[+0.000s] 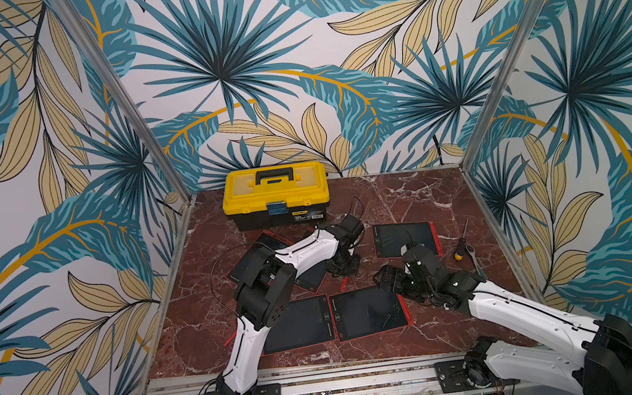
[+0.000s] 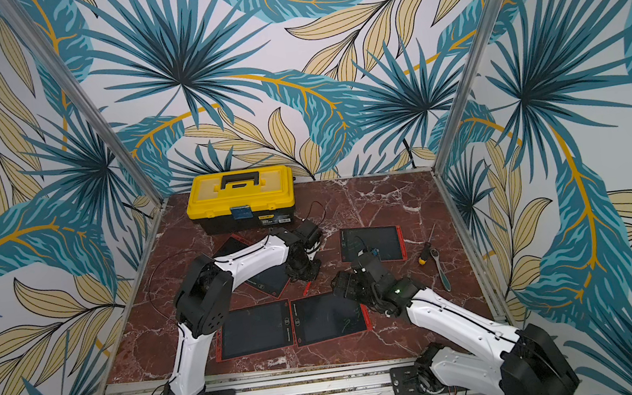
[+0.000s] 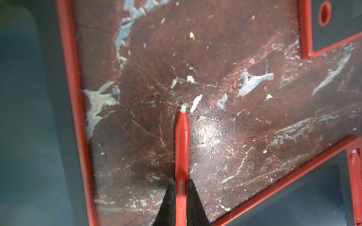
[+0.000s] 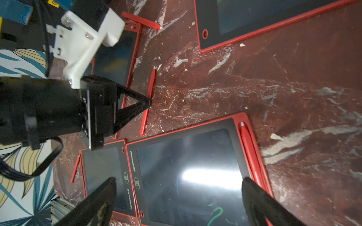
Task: Place the stylus back onto the writing tablet
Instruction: Pick up the stylus from the center of the board.
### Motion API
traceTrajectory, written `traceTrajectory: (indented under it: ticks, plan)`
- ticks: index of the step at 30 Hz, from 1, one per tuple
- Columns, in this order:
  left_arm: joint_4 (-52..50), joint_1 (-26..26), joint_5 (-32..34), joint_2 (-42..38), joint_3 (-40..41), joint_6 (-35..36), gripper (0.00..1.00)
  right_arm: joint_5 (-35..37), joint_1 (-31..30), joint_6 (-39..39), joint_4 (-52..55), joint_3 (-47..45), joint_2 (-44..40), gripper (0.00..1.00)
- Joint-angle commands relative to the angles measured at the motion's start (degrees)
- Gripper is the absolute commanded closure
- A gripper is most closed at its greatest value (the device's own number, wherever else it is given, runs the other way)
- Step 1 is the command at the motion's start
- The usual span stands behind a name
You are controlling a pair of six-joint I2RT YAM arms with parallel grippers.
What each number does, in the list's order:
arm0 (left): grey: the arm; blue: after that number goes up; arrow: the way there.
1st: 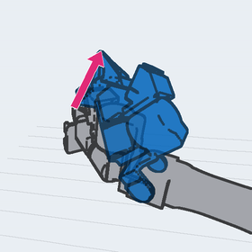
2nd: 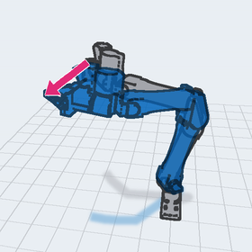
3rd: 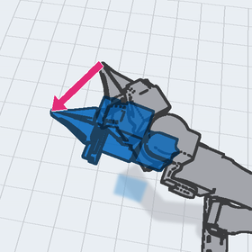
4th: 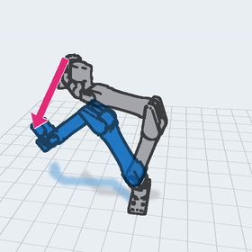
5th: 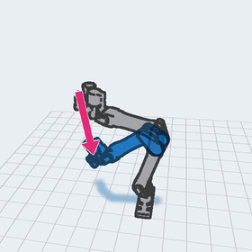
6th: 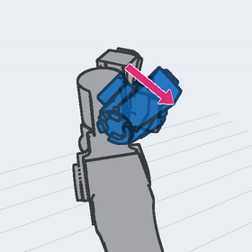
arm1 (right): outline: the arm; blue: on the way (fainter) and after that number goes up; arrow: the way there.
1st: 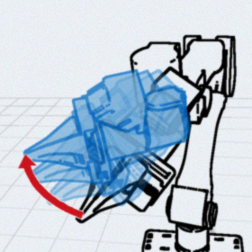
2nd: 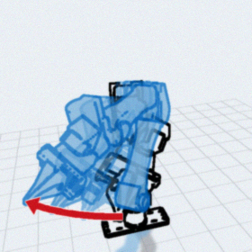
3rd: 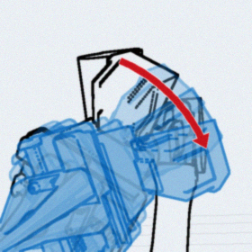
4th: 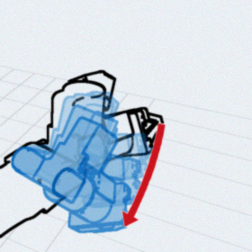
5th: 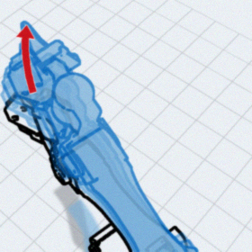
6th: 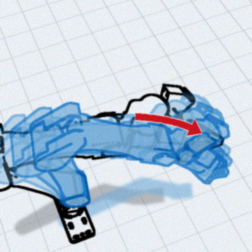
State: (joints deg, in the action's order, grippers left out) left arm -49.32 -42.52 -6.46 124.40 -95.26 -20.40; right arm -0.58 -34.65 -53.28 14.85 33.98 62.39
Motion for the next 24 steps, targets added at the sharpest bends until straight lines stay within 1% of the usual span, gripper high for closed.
traceTrajectory:
  ticks: [1,4,7,11,14,20,24]
  plan:
    - [-0.6,0.3,-2.3,0.2,-0.3,-0.2,0.89,-1.1,-0.1,-4.8,-7.6,-0.8,3.0,0.03]
    - [-0.6,0.9,-3.2,-0.7,0.3,-0.3,0.89,-1.5,-0.1,-8.3,-8.6,0.8,6.4,0.08]
    - [-0.3,1.7,-4.9,-1.5,1.1,0.2,0.89,-1.4,-0.1,-11.4,-12.3,0.7,8.8,0.19]
    - [0.2,2.4,-7.0,-2.2,2.0,0.6,0.90,0.2,0.1,-12.8,-15.0,1.0,11.4,0.37]
    - [0.3,2.8,-7.7,-2.5,2.3,1.0,0.90,0.6,0.6,-13.3,-18.5,0.7,13.4,0.46]
    - [0.3,3.9,-9.6,-3.0,2.7,2.3,0.90,-0.9,1.0,-13.3,-22.3,3.0,18.8,0.56]
    - [0.4,4.4,-10.5,-3.2,3.1,3.2,0.89,-1.8,1.2,-13.9,-24.6,4.5,23.1,0.58]
